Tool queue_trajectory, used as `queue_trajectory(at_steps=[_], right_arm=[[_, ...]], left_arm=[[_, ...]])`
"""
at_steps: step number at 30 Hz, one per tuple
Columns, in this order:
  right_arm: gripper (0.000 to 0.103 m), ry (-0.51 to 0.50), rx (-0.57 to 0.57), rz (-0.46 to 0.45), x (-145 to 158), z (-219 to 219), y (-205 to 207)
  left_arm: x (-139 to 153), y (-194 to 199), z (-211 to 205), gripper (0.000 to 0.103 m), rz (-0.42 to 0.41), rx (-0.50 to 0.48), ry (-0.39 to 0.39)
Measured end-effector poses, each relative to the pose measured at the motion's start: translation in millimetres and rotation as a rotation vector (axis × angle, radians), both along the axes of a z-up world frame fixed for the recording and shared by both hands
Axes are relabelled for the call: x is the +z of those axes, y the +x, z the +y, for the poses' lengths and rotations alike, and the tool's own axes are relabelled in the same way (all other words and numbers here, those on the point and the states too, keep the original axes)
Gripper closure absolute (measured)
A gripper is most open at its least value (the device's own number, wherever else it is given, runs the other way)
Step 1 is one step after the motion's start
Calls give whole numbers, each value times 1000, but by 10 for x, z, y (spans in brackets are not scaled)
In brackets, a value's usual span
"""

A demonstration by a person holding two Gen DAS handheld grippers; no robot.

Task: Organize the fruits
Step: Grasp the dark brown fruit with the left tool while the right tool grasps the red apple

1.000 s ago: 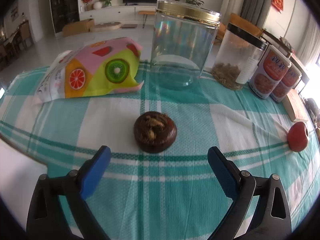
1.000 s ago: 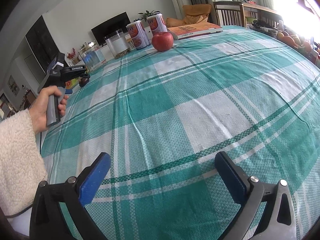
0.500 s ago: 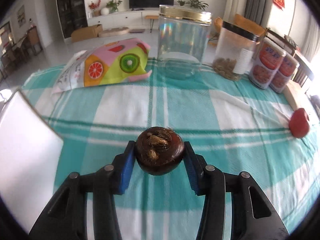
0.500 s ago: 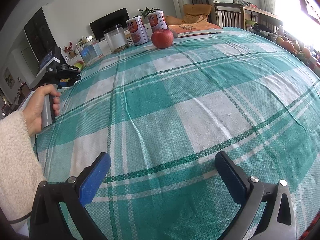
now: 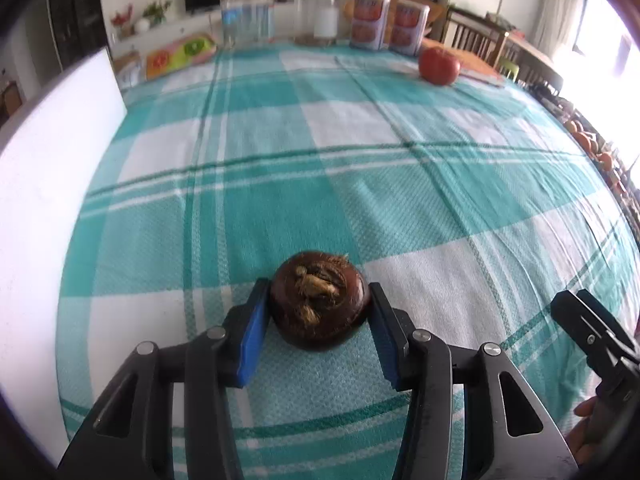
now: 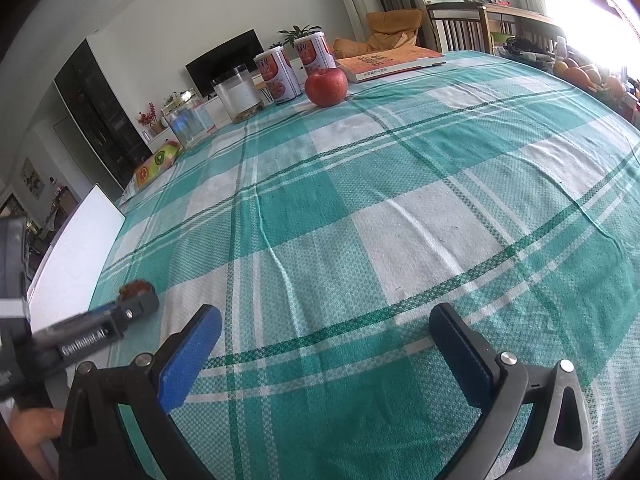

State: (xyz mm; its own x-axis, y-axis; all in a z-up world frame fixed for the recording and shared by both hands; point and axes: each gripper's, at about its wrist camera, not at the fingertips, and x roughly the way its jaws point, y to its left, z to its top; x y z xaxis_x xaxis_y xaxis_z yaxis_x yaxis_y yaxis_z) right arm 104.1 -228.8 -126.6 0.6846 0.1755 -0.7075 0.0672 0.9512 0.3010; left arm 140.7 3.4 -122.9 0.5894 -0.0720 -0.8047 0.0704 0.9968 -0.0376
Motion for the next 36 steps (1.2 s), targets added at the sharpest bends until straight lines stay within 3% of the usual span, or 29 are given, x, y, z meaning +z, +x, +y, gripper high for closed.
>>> queue_trajectory(at_steps=[1,3,6,18,22,26,30,36], right_arm=[[0,-3,0,1,-1,5,-1],[0,-8,0,2,-2,13,2],[0,-6,-1,1,-6,13,-1],[0,-14,0,6,-4,18,-3],[0,-20,33,53,22,-8,90],[0,-78,70,74,155,-214,600],[0,-166,72,29,406,-464,1495],[0,-118,73,44,492,-460,2871]], left_arm=[[-15,-7,-23,23,-11,19,62],[-47,9,6,6,-22,62,114],[-64,58,147,4,9,87,41],[-99,28,114,3,10,85,47],[-99,30,120,2,9,86,47],[-97,29,112,2,9,86,47],[-105,35,121,2,9,86,47],[-103,34,115,2,9,86,47]])
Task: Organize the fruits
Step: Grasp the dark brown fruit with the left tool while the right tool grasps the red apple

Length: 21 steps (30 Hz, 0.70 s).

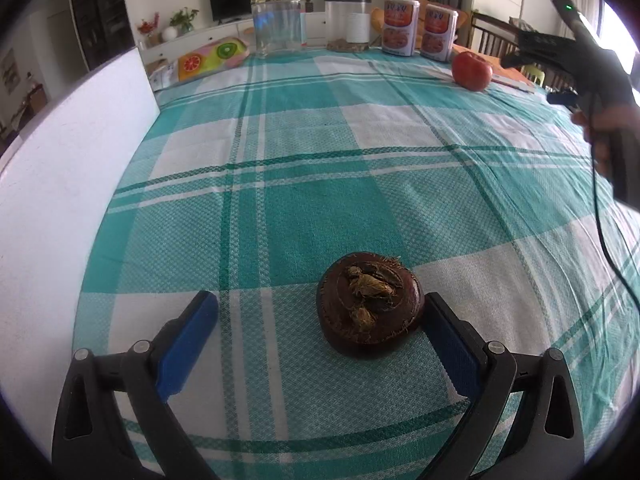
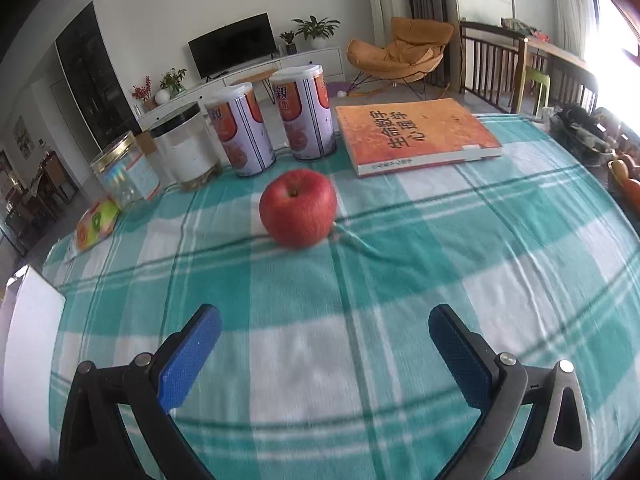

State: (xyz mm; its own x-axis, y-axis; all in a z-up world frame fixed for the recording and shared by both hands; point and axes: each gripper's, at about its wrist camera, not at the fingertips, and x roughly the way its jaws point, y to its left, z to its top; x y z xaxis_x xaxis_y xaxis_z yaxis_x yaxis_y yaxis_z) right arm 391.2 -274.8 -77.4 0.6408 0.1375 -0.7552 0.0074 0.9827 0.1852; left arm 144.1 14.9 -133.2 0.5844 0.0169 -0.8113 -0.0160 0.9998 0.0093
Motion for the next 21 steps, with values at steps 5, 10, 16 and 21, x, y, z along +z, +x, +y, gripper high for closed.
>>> queue_trajectory(at_steps=[5,10,16,21], right_arm=[[2,-119,-20,24,-194,305,612],[35,-9,-23,19,-236,236,691],[35,193,68,40,-171,97,-187],[35,354,136,36,-115,20,-1598]], left_arm=[[-2,-3,-3,1,-1,5,3],[0,-4,0,1,-1,6,1],[12,-11,29,2,-4,-24,-43],[64,-129,131,5,-11,-133,-187]])
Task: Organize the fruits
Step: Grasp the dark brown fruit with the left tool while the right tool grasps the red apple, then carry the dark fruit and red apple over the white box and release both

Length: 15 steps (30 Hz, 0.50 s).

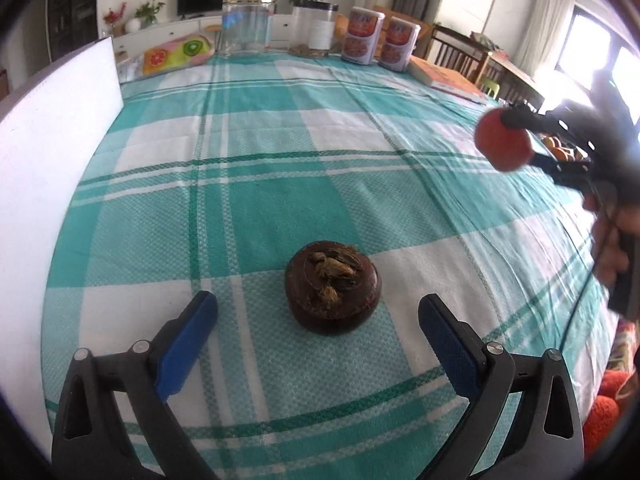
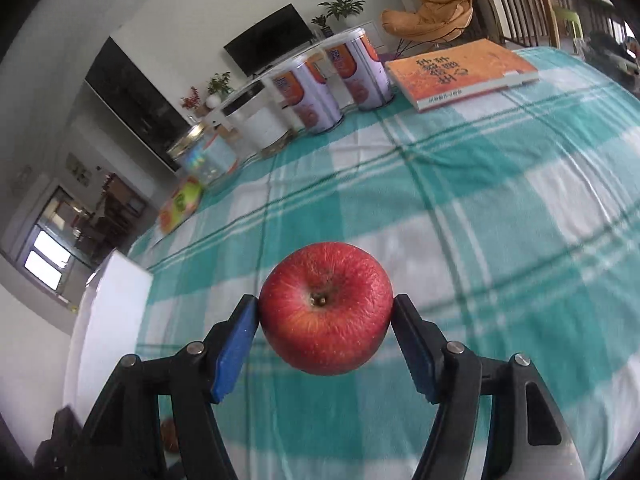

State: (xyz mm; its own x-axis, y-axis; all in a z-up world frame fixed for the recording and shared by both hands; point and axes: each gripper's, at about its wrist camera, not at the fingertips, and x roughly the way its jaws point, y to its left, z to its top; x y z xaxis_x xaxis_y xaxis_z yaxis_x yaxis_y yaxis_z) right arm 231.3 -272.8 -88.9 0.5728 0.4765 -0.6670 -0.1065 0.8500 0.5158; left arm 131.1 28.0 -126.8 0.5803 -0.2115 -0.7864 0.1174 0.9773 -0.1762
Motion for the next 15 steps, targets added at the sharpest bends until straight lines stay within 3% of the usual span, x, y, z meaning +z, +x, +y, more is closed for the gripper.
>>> queue_trajectory(at_steps=[2,4,6,7,8,9,11,15], right_arm=[[35,37,-13,0,-49,-30,-535],[35,55,-35,13,-133,-31,-952],[35,48,-54,25,-204,-13,-1247],[35,51,-61,33,-231,-9,-1339],[35,58,-64,39,-235,-21,-1415],[35,49,-60,39,-227,-4,-1458],[35,-13,-28,24,-139,120,-1494],[35,-14,100,-27,147,645,-1455]], left_arm=[[7,12,-30,6,0,-10,8],[35,56,-95,27,-2,-28,16],[18,112,-191,36,0,-35,84],[19,115,-222,55,-11,-24,127],[21,105,-216,54,-15,-16,136],[34,90,-185,55,0,-2,117],[165,-37,-45,55,20,29,5],[803,-552,282,55,-3,24,-223]])
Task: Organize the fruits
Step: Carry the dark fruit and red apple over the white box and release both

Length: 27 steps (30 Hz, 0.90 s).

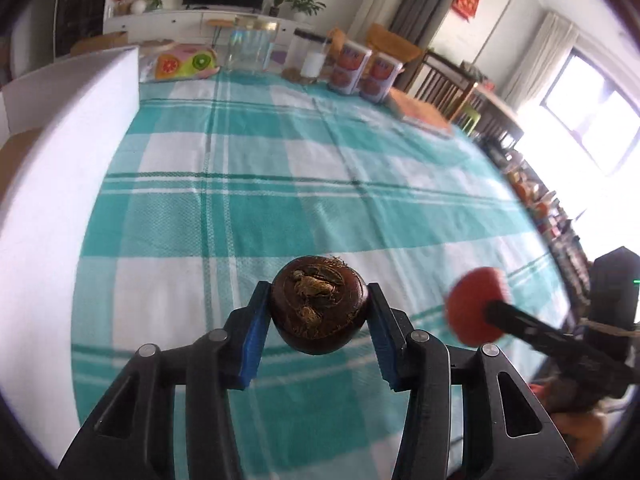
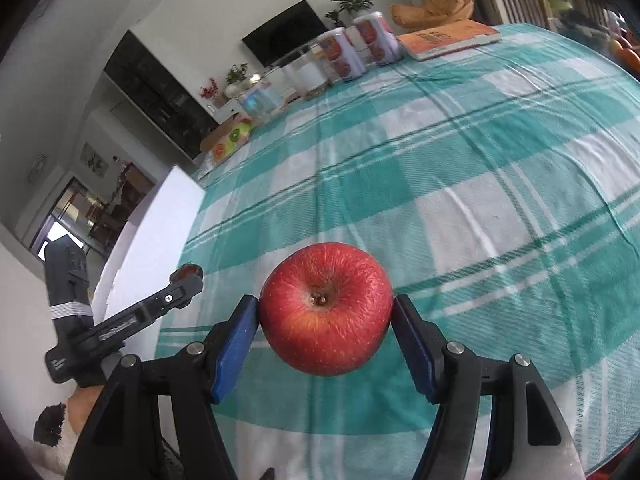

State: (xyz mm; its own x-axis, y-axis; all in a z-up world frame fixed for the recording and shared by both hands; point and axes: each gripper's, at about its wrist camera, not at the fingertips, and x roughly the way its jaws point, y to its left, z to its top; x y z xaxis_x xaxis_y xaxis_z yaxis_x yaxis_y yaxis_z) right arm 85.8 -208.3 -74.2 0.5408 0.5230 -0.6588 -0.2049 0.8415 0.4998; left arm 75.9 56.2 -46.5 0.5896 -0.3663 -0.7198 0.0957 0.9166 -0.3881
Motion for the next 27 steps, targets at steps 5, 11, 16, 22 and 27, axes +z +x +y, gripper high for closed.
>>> queue_trajectory(at_steps=[5,11,16,22,27], right_arm=[[35,62,301,-95,490,1379,66],[35,-73,638,-209,798,3070,-78],[35,-361,756,-238,474,3824,-163],[34,-393,721,-223,583,3845,-123],[21,-278,620,-198,1002,3597,3]], left_arm=[[778,-586,886,54,-104,144,-49],[734,-579,2135,54,-57,456,145],[150,-164,2591,54,116,517,188],[74,-198,2633,21,120,566,282],[580,-598,2372,4,-53,644,503]])
